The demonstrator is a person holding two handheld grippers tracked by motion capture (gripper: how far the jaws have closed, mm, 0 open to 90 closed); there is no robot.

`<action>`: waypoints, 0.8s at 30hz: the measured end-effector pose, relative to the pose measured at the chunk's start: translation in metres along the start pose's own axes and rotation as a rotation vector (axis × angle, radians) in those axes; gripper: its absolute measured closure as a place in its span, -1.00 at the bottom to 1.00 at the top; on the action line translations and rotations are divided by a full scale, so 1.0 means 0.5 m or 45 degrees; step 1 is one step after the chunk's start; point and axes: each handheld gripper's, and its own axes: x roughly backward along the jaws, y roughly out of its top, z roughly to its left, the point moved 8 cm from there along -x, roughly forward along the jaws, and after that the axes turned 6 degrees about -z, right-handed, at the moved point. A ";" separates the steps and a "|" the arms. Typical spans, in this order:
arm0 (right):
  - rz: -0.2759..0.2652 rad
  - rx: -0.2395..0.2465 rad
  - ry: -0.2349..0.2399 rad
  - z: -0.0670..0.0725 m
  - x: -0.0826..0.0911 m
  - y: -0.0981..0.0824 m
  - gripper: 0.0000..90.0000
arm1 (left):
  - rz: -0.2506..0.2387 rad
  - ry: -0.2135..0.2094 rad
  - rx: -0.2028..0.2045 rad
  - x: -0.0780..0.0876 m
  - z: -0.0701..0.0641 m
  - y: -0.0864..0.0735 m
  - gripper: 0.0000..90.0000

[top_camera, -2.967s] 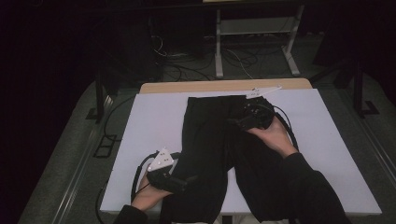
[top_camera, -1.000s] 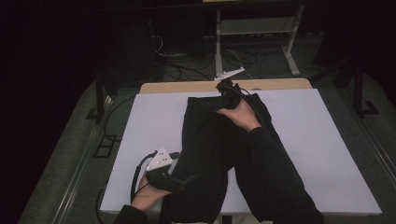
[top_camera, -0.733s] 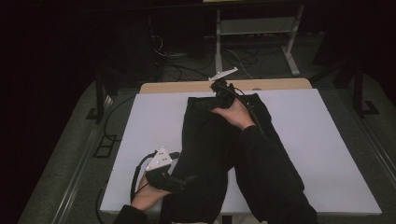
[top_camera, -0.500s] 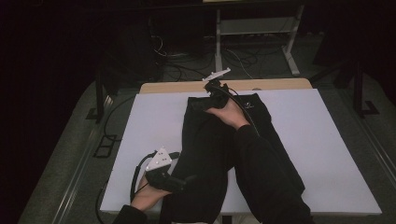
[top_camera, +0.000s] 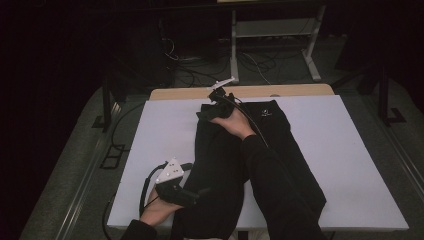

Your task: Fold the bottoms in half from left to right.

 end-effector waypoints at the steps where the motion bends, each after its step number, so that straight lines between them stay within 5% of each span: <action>1: -0.001 -0.003 0.000 0.001 -0.005 -0.001 -1.00 | -0.001 0.000 0.002 0.000 0.000 0.000 -1.00; 24: 0.005 -0.091 -0.073 -0.010 -0.104 -0.047 -0.99 | -0.007 -0.011 0.001 0.001 -0.002 0.002 -1.00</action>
